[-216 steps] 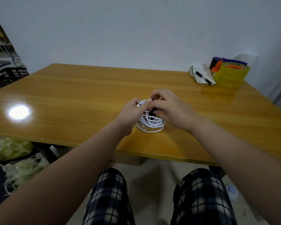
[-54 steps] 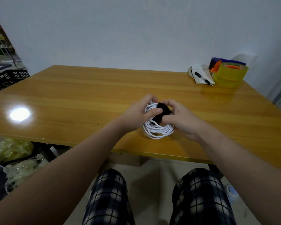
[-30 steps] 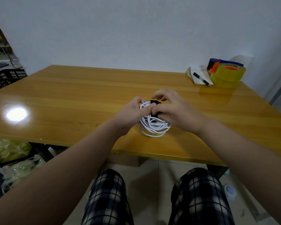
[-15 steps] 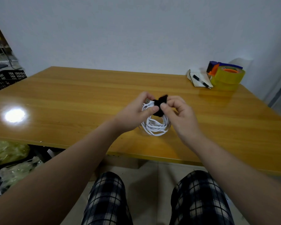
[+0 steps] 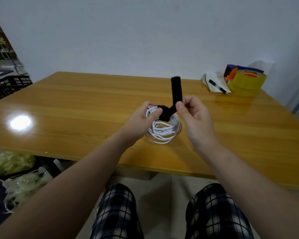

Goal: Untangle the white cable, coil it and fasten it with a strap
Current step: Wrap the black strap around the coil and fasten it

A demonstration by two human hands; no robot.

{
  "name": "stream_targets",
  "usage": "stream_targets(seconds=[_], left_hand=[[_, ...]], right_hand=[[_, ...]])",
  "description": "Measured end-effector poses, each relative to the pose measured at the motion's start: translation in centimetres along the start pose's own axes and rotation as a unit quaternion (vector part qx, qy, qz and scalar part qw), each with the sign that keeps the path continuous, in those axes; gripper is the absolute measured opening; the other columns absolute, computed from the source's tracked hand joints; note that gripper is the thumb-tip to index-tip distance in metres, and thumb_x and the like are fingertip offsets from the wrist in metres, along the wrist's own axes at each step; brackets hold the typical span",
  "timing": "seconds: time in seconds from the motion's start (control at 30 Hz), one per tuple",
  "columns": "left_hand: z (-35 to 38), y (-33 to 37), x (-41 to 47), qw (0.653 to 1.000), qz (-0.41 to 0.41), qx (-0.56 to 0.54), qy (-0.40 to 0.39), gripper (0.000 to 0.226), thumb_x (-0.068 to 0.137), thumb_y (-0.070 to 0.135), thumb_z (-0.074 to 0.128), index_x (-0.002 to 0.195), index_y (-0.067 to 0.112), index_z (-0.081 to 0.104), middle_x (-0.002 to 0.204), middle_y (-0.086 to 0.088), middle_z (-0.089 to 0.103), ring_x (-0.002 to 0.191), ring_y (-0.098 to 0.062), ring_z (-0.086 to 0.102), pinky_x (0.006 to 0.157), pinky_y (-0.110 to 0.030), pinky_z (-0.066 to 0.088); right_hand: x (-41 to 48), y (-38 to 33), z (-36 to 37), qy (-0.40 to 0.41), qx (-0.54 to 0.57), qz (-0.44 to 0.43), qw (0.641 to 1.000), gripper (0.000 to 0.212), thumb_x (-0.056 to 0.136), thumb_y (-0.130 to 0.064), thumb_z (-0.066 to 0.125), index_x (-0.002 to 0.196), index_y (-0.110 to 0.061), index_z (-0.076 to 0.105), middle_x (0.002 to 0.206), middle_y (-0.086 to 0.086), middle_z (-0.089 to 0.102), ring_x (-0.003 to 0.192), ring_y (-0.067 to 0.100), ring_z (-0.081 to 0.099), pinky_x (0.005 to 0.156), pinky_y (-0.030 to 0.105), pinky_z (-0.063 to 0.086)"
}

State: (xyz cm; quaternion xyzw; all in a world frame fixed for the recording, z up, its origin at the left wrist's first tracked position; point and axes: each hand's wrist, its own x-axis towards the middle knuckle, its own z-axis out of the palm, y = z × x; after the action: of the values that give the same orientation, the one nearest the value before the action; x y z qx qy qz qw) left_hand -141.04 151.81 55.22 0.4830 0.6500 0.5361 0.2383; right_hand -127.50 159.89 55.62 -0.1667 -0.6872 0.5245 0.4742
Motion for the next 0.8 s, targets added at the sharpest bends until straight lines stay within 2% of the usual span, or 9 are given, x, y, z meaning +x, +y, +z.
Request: stream_targets(seconds=[0.13,0.2,0.3,0.37,0.43,0.57,0.63,0.7,0.8], left_hand=[[0.5,0.4,-0.4,0.998,0.043,0.03,-0.041,0.012,0.097,0.03,0.049,0.108,0.024,0.051,0.107,-0.002,0.063,0.095,-0.012,0.061,0.085,-0.029,0.047],[0.5,1.0,-0.6,0.994,0.093,0.018,-0.053,0.007,0.097,0.024,0.05,0.104,0.024,0.05,0.103,0.003,0.061,0.093,-0.005,0.06,0.082,-0.022,0.046],[0.1,1.3,-0.6,0.988,0.137,0.037,-0.061,0.01,0.097,0.018,0.051,0.106,0.018,0.05,0.096,0.008,0.057,0.086,0.001,0.056,0.078,-0.016,0.046],[0.0,1.2,-0.5,0.985,0.15,0.056,-0.06,0.012,0.096,0.017,0.051,0.108,0.017,0.048,0.097,0.006,0.056,0.087,-0.002,0.055,0.078,-0.02,0.046],[-0.2,1.1,-0.3,0.986,0.143,0.063,-0.054,0.014,0.096,0.019,0.052,0.107,0.023,0.044,0.095,0.003,0.053,0.084,-0.006,0.054,0.075,-0.023,0.046],[-0.4,1.4,0.2,0.979,0.137,0.132,-0.073,0.021,0.095,0.025,0.052,0.104,0.018,0.034,0.088,-0.003,0.052,0.076,-0.021,0.056,0.066,-0.033,0.045],[-0.2,1.7,0.1,0.966,0.158,0.195,-0.064,0.026,0.094,0.03,0.052,0.105,0.017,0.033,0.087,0.004,0.053,0.082,-0.024,0.059,0.07,-0.034,0.045],[0.0,1.8,-0.1,0.96,0.163,0.224,-0.048,0.028,0.094,0.035,0.051,0.105,0.019,0.032,0.085,0.008,0.053,0.082,-0.025,0.061,0.07,-0.035,0.046],[-0.3,1.4,-0.4,0.958,0.158,0.235,-0.046,0.032,0.091,0.04,0.052,0.104,0.02,0.031,0.094,-0.006,0.063,0.084,-0.029,0.063,0.073,-0.046,0.049]], right_hand=[[1.5,0.5,0.0,0.074,-0.001,0.099,0.992,0.019,0.095,-0.015,0.051,0.076,-0.017,0.052,0.072,-0.004,0.05,0.067,0.008,0.048,0.067,0.025,0.042],[2.1,0.6,0.1,0.058,0.062,0.183,0.979,0.018,0.093,-0.015,0.054,0.076,-0.012,0.054,0.073,0.005,0.056,0.069,0.018,0.053,0.066,0.034,0.045],[2.1,0.9,0.2,0.0,0.089,0.233,0.968,0.008,0.091,-0.016,0.058,0.085,-0.015,0.052,0.082,0.009,0.058,0.069,0.02,0.057,0.064,0.034,0.048],[2.1,1.0,0.0,-0.024,0.052,0.188,0.981,0.006,0.093,-0.016,0.054,0.096,-0.022,0.055,0.1,0.008,0.06,0.086,0.022,0.062,0.075,0.035,0.052],[2.0,0.6,0.0,-0.056,-0.001,0.118,0.991,0.02,0.097,-0.015,0.045,0.094,-0.022,0.063,0.103,0.007,0.065,0.095,0.021,0.062,0.083,0.034,0.05],[2.1,-0.2,0.1,-0.109,-0.125,0.066,0.984,0.033,0.098,-0.024,0.043,0.084,-0.002,0.062,0.074,0.003,0.058,0.072,0.012,0.054,0.069,0.031,0.043],[2.3,-0.2,0.1,-0.17,-0.207,0.028,0.963,0.047,0.099,-0.038,0.039,0.088,0.002,0.06,0.07,0.008,0.058,0.067,0.017,0.056,0.065,0.036,0.045],[2.5,-0.3,0.2,-0.19,-0.267,-0.007,0.945,0.056,0.098,-0.046,0.036,0.077,0.001,0.058,0.068,0.015,0.058,0.065,0.026,0.055,0.062,0.041,0.043],[2.6,-0.5,0.3,-0.194,-0.221,0.044,0.955,0.059,0.094,-0.049,0.042,0.072,0.004,0.057,0.06,0.009,0.054,0.057,0.019,0.048,0.059,0.035,0.037]])
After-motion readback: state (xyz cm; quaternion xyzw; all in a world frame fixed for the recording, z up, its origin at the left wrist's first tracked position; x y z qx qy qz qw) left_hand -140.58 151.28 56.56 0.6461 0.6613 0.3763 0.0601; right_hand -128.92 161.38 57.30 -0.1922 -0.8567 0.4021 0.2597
